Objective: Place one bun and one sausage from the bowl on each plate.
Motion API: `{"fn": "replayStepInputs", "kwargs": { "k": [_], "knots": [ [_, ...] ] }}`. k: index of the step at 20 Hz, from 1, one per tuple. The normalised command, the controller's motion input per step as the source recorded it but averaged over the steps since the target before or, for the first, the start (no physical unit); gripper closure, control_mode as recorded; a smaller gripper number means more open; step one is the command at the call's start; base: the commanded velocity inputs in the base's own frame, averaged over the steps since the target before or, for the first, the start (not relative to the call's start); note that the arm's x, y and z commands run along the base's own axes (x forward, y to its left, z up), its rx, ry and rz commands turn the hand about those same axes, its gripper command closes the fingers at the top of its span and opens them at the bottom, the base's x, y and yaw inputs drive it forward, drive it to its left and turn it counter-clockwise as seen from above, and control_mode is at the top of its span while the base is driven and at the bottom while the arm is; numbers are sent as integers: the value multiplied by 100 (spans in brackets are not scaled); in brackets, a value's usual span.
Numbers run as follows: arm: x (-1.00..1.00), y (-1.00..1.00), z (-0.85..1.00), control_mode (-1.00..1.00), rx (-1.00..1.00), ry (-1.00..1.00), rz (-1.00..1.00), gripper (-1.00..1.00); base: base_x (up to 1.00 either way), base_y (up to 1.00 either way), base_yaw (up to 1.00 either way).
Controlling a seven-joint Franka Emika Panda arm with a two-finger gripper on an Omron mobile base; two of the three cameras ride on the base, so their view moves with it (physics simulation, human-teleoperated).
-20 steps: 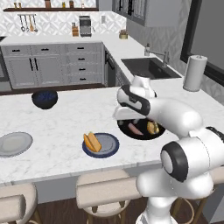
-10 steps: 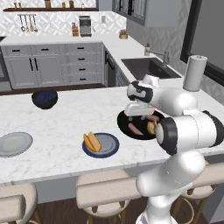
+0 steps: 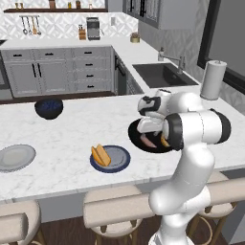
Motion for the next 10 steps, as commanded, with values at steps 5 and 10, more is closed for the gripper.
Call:
{"fn": "replayStepInputs", "kwargs": {
  "k": [5,10],
  "knots": [
    [35,-1,-34,-100,0,0,0,-100,0,0,0],
    [25,0,-36,-100,0,0,0,-100,0,0,0]
  ]
}}
